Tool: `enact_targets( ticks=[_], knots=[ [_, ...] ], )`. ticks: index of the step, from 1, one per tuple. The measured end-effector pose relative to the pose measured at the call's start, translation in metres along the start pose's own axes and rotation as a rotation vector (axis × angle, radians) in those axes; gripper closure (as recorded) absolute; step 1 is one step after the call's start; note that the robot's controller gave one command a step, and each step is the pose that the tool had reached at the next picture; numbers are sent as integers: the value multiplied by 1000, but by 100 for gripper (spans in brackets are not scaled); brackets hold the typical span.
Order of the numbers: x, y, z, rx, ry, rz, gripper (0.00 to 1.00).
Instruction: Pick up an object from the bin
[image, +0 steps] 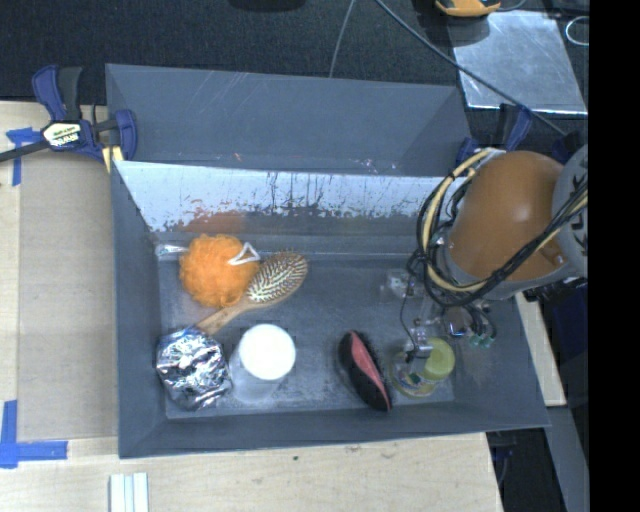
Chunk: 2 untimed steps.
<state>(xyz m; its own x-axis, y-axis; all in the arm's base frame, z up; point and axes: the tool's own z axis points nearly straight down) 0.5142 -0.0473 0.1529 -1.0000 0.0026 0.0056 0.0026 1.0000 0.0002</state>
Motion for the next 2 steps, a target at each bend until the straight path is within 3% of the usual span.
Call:
enact_targets(
  ticks=[1, 2],
  knots=[
    [-24, 3, 54, -1, 2, -214, 0],
    [-35, 9, 84, -1, 5, -184, 0]
  ],
)
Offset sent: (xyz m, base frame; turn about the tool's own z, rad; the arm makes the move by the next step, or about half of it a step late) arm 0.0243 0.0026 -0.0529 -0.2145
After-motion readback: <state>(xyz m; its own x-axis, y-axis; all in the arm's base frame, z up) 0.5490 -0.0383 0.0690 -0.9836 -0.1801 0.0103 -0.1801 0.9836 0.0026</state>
